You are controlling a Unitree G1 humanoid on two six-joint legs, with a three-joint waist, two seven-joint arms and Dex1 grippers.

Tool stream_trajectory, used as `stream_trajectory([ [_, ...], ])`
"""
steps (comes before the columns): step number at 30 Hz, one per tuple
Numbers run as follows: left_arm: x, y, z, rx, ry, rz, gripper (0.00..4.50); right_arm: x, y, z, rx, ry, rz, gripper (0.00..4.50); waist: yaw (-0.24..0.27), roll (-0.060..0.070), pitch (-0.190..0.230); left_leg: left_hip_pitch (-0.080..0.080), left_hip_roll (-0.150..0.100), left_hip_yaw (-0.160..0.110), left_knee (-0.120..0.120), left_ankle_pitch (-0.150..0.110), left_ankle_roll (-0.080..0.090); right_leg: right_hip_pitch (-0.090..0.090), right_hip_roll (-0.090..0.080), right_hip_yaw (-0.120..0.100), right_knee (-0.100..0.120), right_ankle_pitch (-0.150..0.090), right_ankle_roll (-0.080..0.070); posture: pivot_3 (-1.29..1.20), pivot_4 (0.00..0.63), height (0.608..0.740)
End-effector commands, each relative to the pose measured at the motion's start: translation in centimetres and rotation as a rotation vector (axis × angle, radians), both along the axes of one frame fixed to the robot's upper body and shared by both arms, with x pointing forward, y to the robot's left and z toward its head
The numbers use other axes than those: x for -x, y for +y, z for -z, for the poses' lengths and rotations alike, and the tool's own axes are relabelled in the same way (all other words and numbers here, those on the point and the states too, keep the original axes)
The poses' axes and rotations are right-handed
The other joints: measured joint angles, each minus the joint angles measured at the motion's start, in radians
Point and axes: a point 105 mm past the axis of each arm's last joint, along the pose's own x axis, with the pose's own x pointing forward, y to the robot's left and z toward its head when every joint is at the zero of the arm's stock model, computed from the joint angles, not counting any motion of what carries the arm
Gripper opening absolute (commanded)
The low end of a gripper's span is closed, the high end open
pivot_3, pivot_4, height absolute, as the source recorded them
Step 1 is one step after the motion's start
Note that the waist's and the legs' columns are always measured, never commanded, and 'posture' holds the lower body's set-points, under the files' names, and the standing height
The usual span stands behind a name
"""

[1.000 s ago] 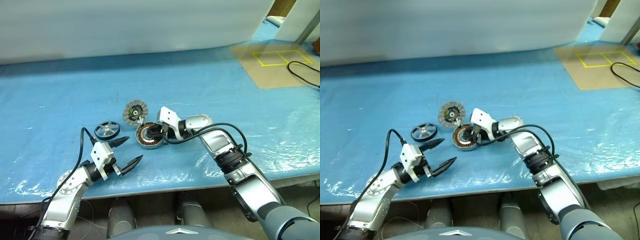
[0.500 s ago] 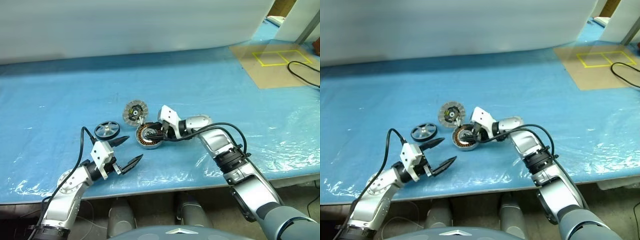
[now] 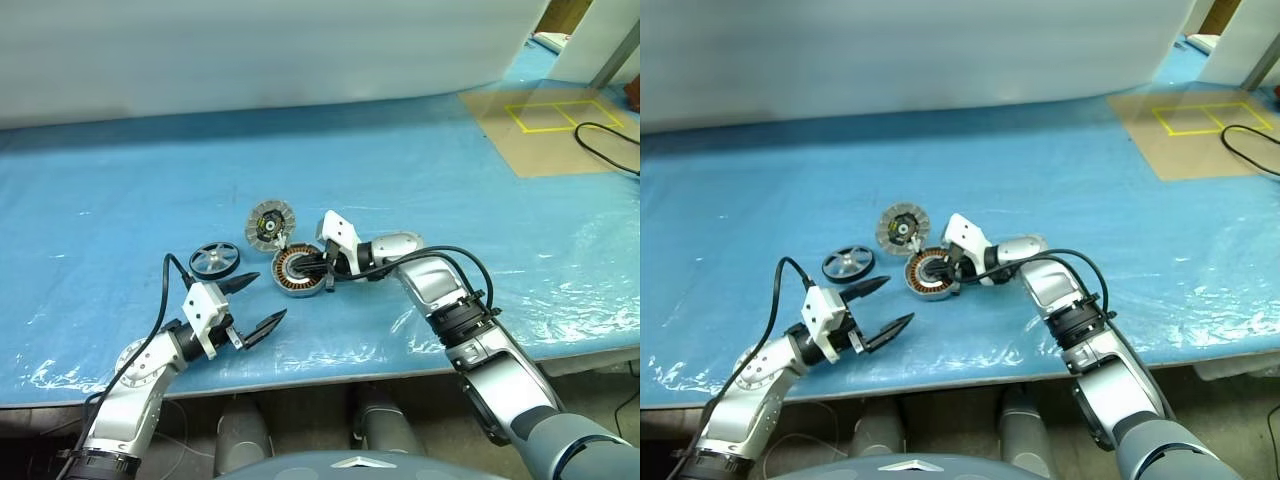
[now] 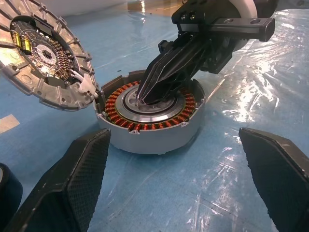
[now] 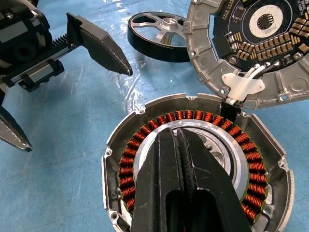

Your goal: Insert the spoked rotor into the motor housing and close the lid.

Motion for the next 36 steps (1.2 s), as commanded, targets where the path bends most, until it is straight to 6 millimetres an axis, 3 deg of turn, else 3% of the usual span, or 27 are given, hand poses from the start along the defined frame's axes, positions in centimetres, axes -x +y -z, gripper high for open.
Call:
stream_trajectory([
  [1,0.0,-0.1,-0.5,-0.002,-0.033,0.008,4.50,0.2,0.3,-0.2,-0.013,-0.012,-0.004,0.05,0.000,0.000,0.000,0.000,0.000,0.000,0.000,0.000,0.000,0.000,0.000,0.000,0.000,0.000,0.000,0.00,0.150,0.740],
  [5,0.0,0.0,-0.4,-0.005,-0.032,0.009,4.50,0.3,0.2,-0.1,-0.010,-0.012,-0.007,0.05,0.000,0.000,0.000,0.000,0.000,0.000,0.000,0.000,0.000,0.000,0.000,0.000,0.000,0.000,0.000,0.00,0.150,0.740],
  [10,0.0,-0.1,-0.5,-0.005,-0.036,0.013,4.50,0.4,0.2,-0.3,-0.014,-0.014,-0.011,1.60,0.000,0.000,0.000,0.000,0.000,0.000,0.000,0.000,0.000,0.000,0.000,0.000,0.000,0.000,0.000,0.00,0.150,0.740],
  [21,-0.1,-0.1,-0.5,-0.009,-0.033,0.014,4.50,0.2,0.6,-1.3,-0.082,0.029,0.011,1.60,0.000,0.000,0.000,0.000,0.000,0.000,0.000,0.000,0.000,0.000,0.000,0.000,-0.001,0.000,0.000,0.00,0.150,0.740],
  [24,-0.2,-0.1,-0.6,-0.009,-0.033,0.015,4.50,0.1,0.6,-1.4,-0.085,0.032,0.018,0.98,0.000,0.000,0.000,0.000,0.000,0.000,0.000,0.000,0.000,0.000,0.000,0.000,-0.001,0.000,0.000,0.00,0.150,0.740],
  [27,-0.2,-0.2,-0.6,-0.010,-0.033,0.016,4.50,0.1,0.6,-1.2,-0.084,0.043,0.022,0.03,0.000,0.000,0.000,0.000,0.000,0.000,0.000,0.000,0.000,0.000,0.000,0.000,-0.001,0.000,0.000,0.00,0.150,0.740],
  [36,-0.3,-0.2,-0.6,-0.011,-0.035,0.020,4.50,-0.1,0.0,0.1,0.008,-0.036,0.018,0.03,0.000,0.000,0.000,0.000,0.000,0.000,0.000,0.000,0.000,0.000,0.000,0.000,-0.001,0.000,0.000,0.00,0.150,0.740],
])
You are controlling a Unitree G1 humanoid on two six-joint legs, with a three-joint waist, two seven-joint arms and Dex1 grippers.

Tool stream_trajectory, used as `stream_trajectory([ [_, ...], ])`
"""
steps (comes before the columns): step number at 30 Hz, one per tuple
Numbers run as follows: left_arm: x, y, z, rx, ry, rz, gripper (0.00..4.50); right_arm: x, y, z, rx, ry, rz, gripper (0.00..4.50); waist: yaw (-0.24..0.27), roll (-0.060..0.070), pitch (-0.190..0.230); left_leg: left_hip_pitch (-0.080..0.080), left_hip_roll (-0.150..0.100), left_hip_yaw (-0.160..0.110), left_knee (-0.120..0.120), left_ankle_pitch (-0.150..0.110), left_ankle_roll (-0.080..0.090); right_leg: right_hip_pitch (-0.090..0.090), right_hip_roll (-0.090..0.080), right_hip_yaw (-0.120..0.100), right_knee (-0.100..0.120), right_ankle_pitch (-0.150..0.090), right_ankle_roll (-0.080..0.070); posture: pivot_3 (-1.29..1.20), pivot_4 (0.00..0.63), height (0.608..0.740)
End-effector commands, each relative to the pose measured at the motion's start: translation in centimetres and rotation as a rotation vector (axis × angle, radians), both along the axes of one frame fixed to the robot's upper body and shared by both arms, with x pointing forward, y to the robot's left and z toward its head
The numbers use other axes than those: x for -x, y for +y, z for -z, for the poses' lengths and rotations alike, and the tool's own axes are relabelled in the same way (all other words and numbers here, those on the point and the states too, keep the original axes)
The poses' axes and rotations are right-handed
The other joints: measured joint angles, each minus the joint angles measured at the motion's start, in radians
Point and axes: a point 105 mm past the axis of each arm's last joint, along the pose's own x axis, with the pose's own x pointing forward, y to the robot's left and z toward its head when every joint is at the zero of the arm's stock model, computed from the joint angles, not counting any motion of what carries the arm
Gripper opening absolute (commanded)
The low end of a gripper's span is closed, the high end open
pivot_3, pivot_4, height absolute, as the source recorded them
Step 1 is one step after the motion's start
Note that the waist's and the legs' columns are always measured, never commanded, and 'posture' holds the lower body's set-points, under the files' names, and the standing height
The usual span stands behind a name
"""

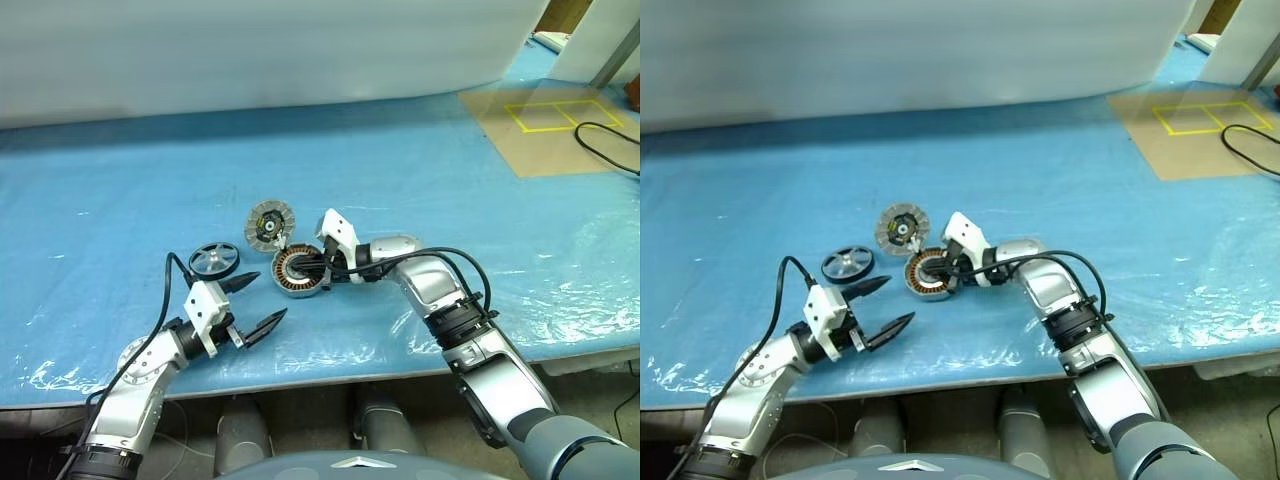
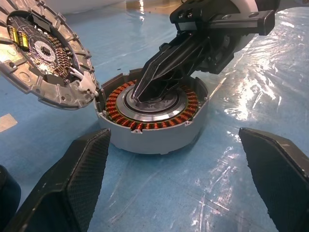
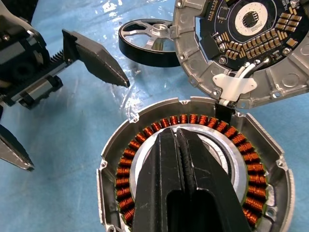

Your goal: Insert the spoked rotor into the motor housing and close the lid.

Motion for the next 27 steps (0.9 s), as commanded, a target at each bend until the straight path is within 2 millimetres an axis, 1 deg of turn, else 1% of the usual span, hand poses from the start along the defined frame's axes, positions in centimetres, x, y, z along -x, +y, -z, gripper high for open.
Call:
stream_trajectory([
  [1,0.0,-0.1,-0.7,-0.009,-0.033,0.013,4.50,0.2,-0.1,0.3,0.036,-0.045,-0.028,0.03,0.000,0.000,0.000,0.000,0.000,0.000,0.000,0.000,0.000,0.000,0.000,0.000,0.000,0.000,0.000,0.00,0.150,0.740],
  [3,-0.1,-0.1,-0.7,-0.010,-0.033,0.012,4.50,0.8,-0.3,0.8,0.050,-0.023,-0.062,0.03,0.000,0.000,0.000,0.000,0.000,0.000,0.000,0.000,0.000,0.000,0.000,0.000,0.000,0.000,0.000,0.00,0.150,0.740],
  [6,0.0,0.0,-0.6,-0.013,-0.031,0.011,4.50,1.5,-0.3,0.8,0.035,-0.002,-0.099,0.03,0.000,0.000,0.000,0.000,0.000,0.000,0.000,0.000,0.000,0.000,0.000,0.000,0.000,0.000,0.000,0.00,0.150,0.740],
  [9,0.0,0.0,-0.6,-0.014,-0.030,0.011,4.50,1.5,-0.3,0.9,0.030,0.003,-0.097,0.03,-0.001,0.000,0.000,0.000,0.000,0.000,0.000,0.000,0.000,0.000,0.000,0.000,0.000,0.000,0.000,0.00,0.150,0.740],
  [14,0.0,-0.1,-0.7,-0.015,-0.032,0.014,4.50,0.9,-0.3,1.0,0.040,-0.015,-0.058,0.03,-0.001,0.000,0.000,0.000,0.000,0.000,0.000,0.000,0.000,0.000,0.000,0.000,0.000,0.000,0.000,0.00,0.150,0.740],
  [18,0.0,-0.2,-0.8,-0.016,-0.032,0.017,4.50,-0.1,0.2,0.2,0.001,-0.041,0.001,0.03,-0.001,0.000,0.000,0.000,0.000,0.000,0.000,0.000,0.000,0.000,0.000,0.000,0.000,0.000,0.000,0.00,0.150,0.740],
  [22,0.0,-0.2,-0.9,-0.017,-0.030,0.018,4.50,0.3,0.9,-1.4,-0.108,0.034,-0.010,0.03,-0.002,0.000,0.000,0.001,0.000,0.000,0.000,0.000,0.000,0.000,0.000,0.000,0.001,0.000,0.000,0.00,0.150,0.740],
  [27,0.0,-0.2,-0.9,-0.015,-0.030,0.016,4.50,0.6,0.6,-1.4,-0.106,0.047,-0.025,0.03,-0.001,0.000,0.000,0.000,0.000,0.000,0.000,0.000,0.000,0.000,0.000,0.000,-0.001,0.000,0.000,0.00,0.150,0.740],
])
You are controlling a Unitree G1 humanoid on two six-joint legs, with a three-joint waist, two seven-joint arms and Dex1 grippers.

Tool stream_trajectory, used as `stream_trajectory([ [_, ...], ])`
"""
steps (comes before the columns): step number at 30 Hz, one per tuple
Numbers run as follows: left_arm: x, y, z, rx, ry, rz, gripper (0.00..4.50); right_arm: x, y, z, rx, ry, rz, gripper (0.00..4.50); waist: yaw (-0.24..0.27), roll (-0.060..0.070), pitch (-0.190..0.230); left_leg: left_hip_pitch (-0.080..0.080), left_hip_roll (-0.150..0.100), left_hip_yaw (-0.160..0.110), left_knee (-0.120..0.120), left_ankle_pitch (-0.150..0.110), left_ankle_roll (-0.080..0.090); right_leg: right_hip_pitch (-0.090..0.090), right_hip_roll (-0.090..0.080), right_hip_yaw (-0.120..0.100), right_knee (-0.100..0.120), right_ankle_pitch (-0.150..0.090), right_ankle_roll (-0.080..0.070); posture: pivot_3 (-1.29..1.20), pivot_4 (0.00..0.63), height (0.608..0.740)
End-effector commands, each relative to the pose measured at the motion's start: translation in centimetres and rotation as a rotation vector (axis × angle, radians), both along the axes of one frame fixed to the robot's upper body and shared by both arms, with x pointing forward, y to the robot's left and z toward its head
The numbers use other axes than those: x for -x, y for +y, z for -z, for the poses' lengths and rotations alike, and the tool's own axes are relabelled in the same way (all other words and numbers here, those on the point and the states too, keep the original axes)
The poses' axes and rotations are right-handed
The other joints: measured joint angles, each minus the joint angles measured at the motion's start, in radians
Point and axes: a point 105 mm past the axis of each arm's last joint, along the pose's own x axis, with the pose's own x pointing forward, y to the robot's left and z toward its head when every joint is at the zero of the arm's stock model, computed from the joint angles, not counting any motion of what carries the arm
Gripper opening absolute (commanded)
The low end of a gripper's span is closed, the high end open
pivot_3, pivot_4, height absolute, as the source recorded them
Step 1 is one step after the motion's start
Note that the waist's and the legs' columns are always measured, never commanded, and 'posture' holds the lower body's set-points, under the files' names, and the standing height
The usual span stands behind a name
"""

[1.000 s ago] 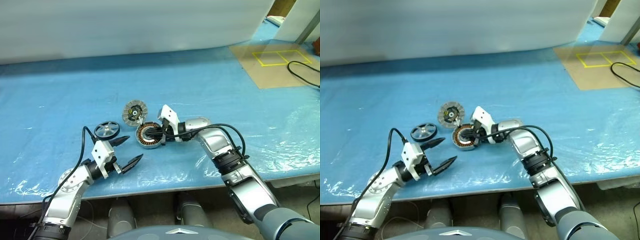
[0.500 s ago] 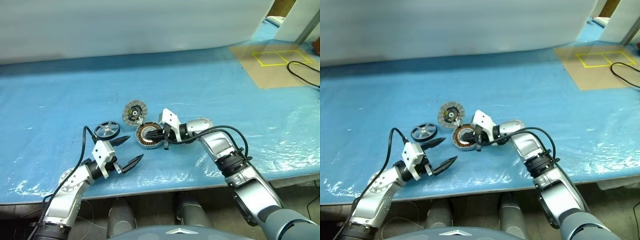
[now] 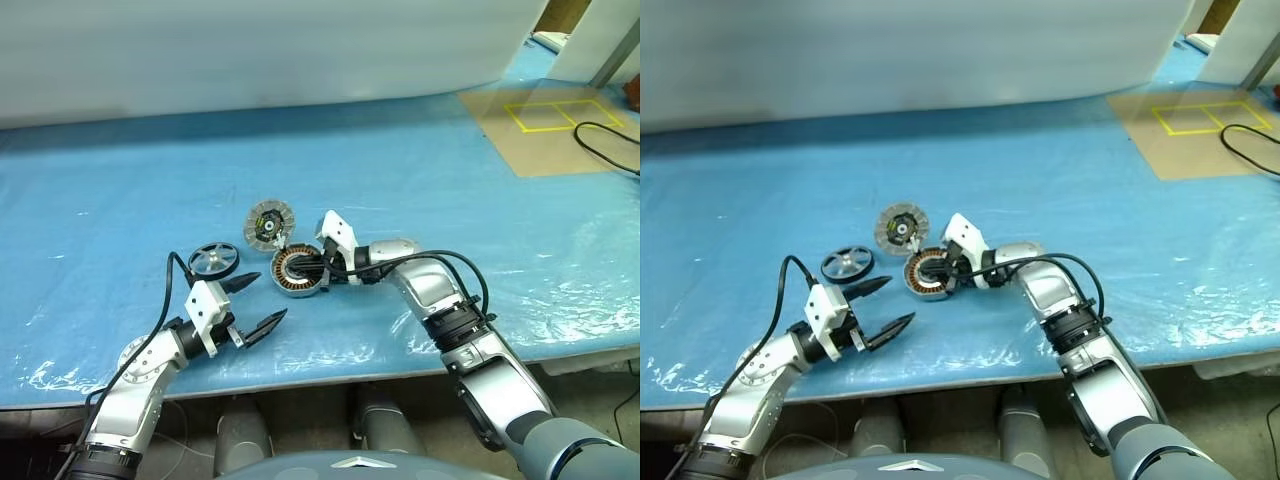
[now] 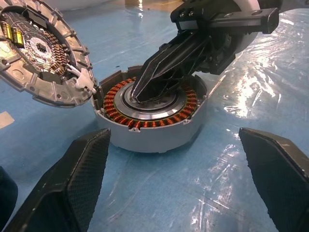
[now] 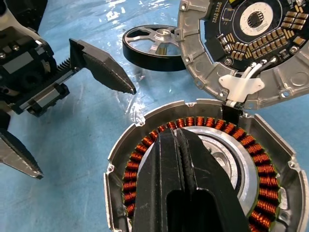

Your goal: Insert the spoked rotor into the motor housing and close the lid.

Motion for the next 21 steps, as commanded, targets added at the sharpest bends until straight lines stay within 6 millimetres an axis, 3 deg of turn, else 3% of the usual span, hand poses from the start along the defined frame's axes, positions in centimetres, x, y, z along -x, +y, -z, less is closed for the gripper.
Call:
stream_trajectory([
  [1,0.1,-0.3,-1.0,-0.006,-0.043,0.015,4.50,0.3,0.2,-1.6,-0.047,-0.028,-0.030,0.03,0.000,0.000,0.000,0.000,0.000,0.000,0.000,0.000,0.000,0.000,0.000,0.000,0.000,0.000,0.000,0.00,0.150,0.740],
  [13,0.3,-0.2,-1.0,-0.005,-0.040,0.004,4.50,-0.1,-1.0,1.0,0.121,-0.104,-0.037,0.03,0.000,0.000,0.000,0.000,0.000,0.000,0.000,0.000,0.000,0.000,0.000,0.000,0.000,0.000,0.000,0.00,0.150,0.740],
  [21,0.4,-0.1,-0.8,-0.004,-0.035,0.000,4.50,-0.1,-0.8,0.3,0.095,-0.160,-0.060,0.03,0.000,0.000,0.000,0.000,0.000,0.000,0.000,0.000,0.000,0.001,0.000,0.000,0.000,0.000,0.000,0.00,0.150,0.740],
])
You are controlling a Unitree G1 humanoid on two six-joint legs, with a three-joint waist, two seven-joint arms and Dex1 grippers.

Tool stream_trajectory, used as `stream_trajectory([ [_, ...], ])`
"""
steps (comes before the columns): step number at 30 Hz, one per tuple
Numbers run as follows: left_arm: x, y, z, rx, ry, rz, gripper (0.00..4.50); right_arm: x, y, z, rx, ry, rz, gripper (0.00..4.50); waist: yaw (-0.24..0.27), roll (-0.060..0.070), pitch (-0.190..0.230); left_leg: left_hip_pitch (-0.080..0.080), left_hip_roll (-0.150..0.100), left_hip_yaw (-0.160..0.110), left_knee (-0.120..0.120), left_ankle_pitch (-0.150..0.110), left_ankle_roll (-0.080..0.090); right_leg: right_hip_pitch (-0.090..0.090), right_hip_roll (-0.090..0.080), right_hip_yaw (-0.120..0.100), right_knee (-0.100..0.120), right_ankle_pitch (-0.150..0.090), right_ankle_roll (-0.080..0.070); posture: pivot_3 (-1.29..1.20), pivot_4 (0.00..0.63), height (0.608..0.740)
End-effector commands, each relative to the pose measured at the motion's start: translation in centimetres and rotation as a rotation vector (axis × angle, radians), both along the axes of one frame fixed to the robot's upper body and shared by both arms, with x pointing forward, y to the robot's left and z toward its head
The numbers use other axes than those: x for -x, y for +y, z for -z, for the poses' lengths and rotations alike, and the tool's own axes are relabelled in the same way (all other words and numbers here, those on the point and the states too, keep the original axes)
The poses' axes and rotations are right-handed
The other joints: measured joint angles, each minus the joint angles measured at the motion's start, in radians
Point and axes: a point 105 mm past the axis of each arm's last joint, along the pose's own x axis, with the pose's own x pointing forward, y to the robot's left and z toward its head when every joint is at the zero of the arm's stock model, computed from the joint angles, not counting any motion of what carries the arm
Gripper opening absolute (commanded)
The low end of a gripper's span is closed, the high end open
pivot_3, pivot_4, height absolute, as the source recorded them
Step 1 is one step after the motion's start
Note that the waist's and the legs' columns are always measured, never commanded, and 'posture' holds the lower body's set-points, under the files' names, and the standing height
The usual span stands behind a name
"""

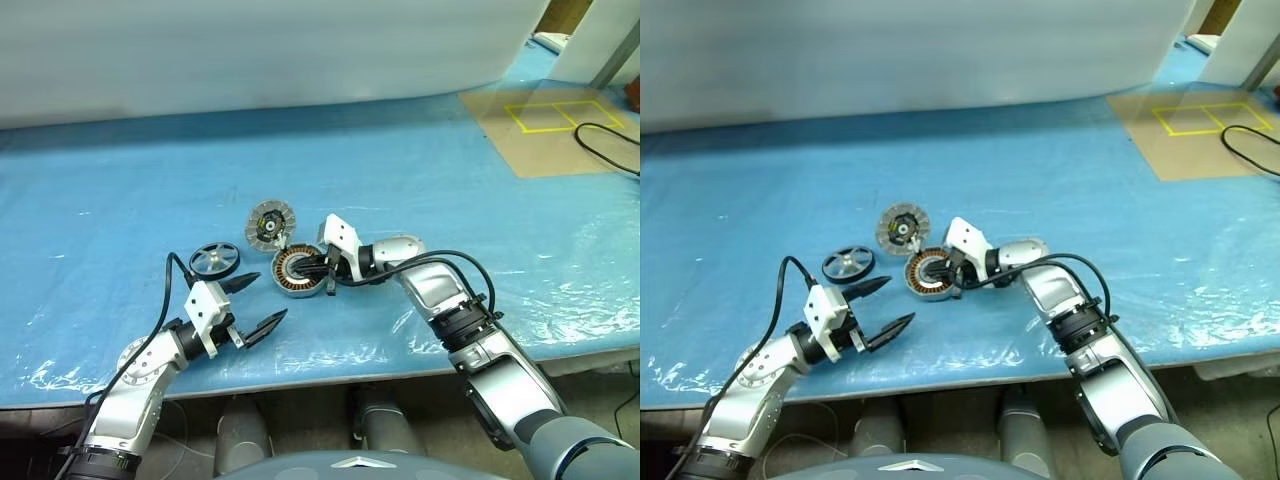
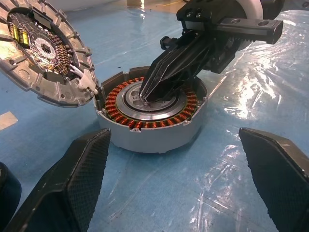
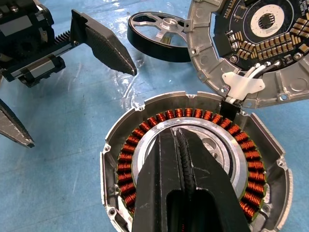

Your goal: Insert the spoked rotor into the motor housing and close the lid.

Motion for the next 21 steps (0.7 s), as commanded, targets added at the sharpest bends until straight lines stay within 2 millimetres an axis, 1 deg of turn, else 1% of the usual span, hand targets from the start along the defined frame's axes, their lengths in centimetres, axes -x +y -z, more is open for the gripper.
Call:
stream_trajectory([
  [1,0.2,0.0,-0.6,-0.007,-0.030,0.005,4.50,0.2,0.0,-0.1,0.000,-0.024,-0.027,0.03,0.000,0.000,0.000,0.000,0.000,0.000,0.000,0.000,0.000,0.000,0.000,0.000,0.000,0.000,0.000,0.00,0.150,0.740],
  [6,0.4,0.1,-0.4,-0.004,-0.025,-0.006,4.50,0.3,0.1,-0.6,-0.004,-0.100,-0.074,0.03,0.000,0.000,0.000,-0.001,0.000,0.000,0.000,0.000,0.000,-0.001,0.000,0.000,-0.001,0.000,0.000,0.00,0.150,0.740],
  [12,0.7,0.2,-0.4,0.000,-0.023,-0.025,4.50,0.6,-0.2,0.2,0.075,-0.162,-0.141,0.03,-0.001,0.000,0.000,-0.001,0.000,0.000,0.000,0.000,0.000,0.000,0.000,0.000,-0.001,0.000,0.000,0.00,0.150,0.740],
  [17,0.9,0.4,-0.6,0.009,-0.020,-0.061,4.50,0.3,0.0,0.5,0.119,-0.213,-0.160,0.03,-0.002,0.000,0.000,-0.001,0.000,0.000,0.000,0.000,0.001,0.000,0.000,0.000,0.000,0.000,0.000,0.00,0.150,0.740],
  [19,0.8,0.6,-0.9,0.032,-0.023,-0.088,4.50,0.2,0.3,0.2,0.101,-0.217,-0.162,0.03,-0.002,0.000,0.000,0.000,0.000,0.000,0.000,0.000,0.001,0.000,0.000,0.000,0.000,0.000,0.000,0.00,0.150,0.740],
  [21,0.8,1.0,-1.2,0.058,-0.023,-0.123,4.50,0.1,0.9,-0.8,0.030,-0.185,-0.153,0.03,-0.003,0.000,0.000,0.000,0.000,0.000,0.000,-0.001,0.001,0.000,0.000,0.000,0.000,0.000,0.000,0.00,0.150,0.740],
])
